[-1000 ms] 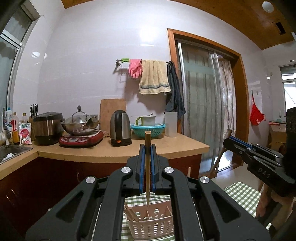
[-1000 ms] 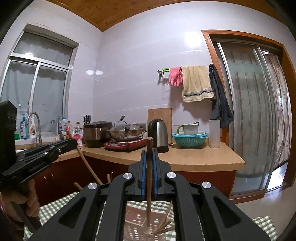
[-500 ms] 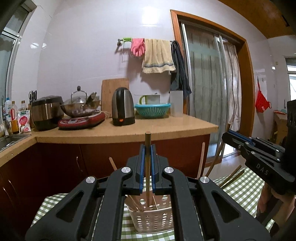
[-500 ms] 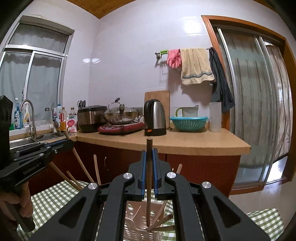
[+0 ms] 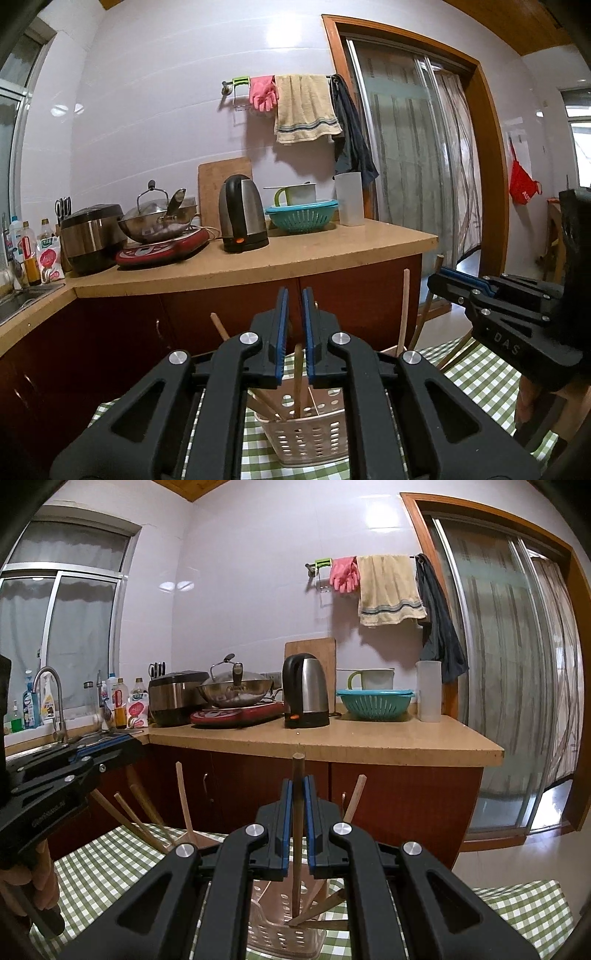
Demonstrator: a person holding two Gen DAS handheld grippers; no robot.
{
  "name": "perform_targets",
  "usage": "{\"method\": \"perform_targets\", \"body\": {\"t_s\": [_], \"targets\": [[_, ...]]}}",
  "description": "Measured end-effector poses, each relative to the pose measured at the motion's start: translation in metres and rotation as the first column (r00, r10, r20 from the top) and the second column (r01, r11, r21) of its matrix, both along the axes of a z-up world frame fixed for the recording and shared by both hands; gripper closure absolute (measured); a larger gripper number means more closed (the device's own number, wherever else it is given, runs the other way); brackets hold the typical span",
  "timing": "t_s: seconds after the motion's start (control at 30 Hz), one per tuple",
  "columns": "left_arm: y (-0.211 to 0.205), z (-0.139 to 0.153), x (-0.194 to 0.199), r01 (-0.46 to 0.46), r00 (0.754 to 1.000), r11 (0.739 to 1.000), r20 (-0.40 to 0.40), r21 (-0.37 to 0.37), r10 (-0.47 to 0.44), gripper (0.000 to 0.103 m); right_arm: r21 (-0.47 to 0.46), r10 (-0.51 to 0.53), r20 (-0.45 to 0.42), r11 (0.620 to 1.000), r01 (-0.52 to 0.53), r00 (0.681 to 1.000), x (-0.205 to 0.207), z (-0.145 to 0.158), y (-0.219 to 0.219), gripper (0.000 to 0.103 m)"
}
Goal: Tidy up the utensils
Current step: 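Lower both chopsticks into the caddy and open both grippers, then move both open grippers back toward the last chopsticks on the cloth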
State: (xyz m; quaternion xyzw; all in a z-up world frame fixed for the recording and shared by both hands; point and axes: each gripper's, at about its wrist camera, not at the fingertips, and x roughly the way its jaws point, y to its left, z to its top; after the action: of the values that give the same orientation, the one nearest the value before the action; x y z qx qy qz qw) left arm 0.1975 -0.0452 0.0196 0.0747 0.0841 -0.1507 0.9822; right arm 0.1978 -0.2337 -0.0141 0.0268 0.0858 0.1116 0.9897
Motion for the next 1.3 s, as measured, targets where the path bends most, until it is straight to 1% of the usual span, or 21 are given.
{"method": "perform_targets", "body": {"t_s": [0.03, 0.07, 0.1, 0.2, 0.23, 0.27, 0.33, 0.37, 0.43, 0.53, 0.63, 0.83, 1.0, 1.13, 1.3], "targets": [[-0.001, 0.000, 0.000, 0.000, 1.000, 1.000, 0.001, 0.003, 0.000, 0.083, 0.002, -0.001, -0.002, 1.000, 0.001, 1.000, 0.001, 0.000, -0.001, 0.086], [-0.001, -0.001, 0.000, -0.002, 1.000, 1.000, 0.000, 0.004, 0.002, 0.076, 0.004, -0.002, -0.001, 1.000, 0.002, 1.000, 0.001, 0.000, -0.001, 0.082], [-0.001, -0.001, -0.001, -0.002, 1.000, 1.000, 0.001, 0.003, 0.002, 0.075, 0.005, -0.004, 0.000, 1.000, 0.004, 1.000, 0.001, -0.001, -0.001, 0.078], [-0.001, -0.001, 0.000, -0.005, 1.000, 1.000, 0.002, 0.006, 0.005, 0.074, 0.001, 0.000, -0.001, 1.000, 0.000, 1.000, 0.000, 0.000, 0.000, 0.076], [-0.001, -0.001, 0.000, -0.005, 1.000, 1.000, 0.000, 0.004, 0.005, 0.071, -0.001, 0.000, 0.001, 1.000, 0.000, 1.000, 0.000, 0.000, 0.000, 0.075], [-0.001, -0.001, 0.000, -0.005, 1.000, 1.000, -0.001, 0.001, 0.005, 0.065, 0.000, 0.000, 0.004, 1.000, 0.000, 1.000, -0.001, 0.000, 0.000, 0.073], [0.000, -0.001, 0.000, -0.005, 1.000, 1.000, 0.000, -0.008, 0.005, 0.058, 0.003, -0.003, 0.013, 1.000, 0.002, 1.000, -0.004, 0.002, 0.000, 0.067], [0.001, 0.000, -0.001, -0.005, 1.000, 1.000, 0.002, -0.015, 0.005, 0.053, 0.005, -0.003, 0.017, 1.000, 0.003, 1.000, -0.005, 0.003, 0.000, 0.066], [0.003, 0.001, -0.003, -0.008, 1.000, 1.000, 0.005, -0.024, 0.009, 0.049, 0.006, -0.004, 0.023, 1.000, 0.004, 1.000, -0.008, 0.005, 0.000, 0.063], [0.006, 0.004, -0.006, -0.010, 1.000, 0.999, 0.006, -0.032, 0.010, 0.047, 0.004, -0.003, 0.032, 1.000, 0.003, 0.999, -0.016, 0.008, 0.002, 0.061], [0.010, 0.008, -0.014, -0.011, 1.000, 0.999, 0.012, -0.044, 0.011, 0.042, 0.008, -0.003, 0.038, 1.000, 0.003, 0.999, -0.027, 0.010, 0.002, 0.060], [0.015, 0.008, -0.042, -0.018, 1.000, 0.999, 0.004, -0.048, 0.018, 0.042, 0.019, -0.001, 0.025, 1.000, 0.000, 1.000, -0.058, 0.005, 0.004, 0.059], [0.022, -0.006, -0.069, -0.040, 0.999, 0.999, -0.032, -0.036, 0.039, 0.042, 0.020, -0.009, -0.017, 1.000, 0.009, 1.000, -0.085, -0.013, 0.008, 0.059], [0.029, -0.026, -0.090, -0.057, 0.995, 0.998, -0.080, -0.025, 0.055, 0.042, 0.029, -0.011, -0.076, 0.999, 0.013, 0.997, -0.106, -0.039, 0.014, 0.059], [0.038, -0.053, -0.111, -0.078, 0.984, 0.997, -0.160, -0.023, 0.073, 0.042, 0.036, -0.012, -0.159, 0.999, 0.018, 0.987, -0.124, -0.073, 0.023, 0.059]]}}
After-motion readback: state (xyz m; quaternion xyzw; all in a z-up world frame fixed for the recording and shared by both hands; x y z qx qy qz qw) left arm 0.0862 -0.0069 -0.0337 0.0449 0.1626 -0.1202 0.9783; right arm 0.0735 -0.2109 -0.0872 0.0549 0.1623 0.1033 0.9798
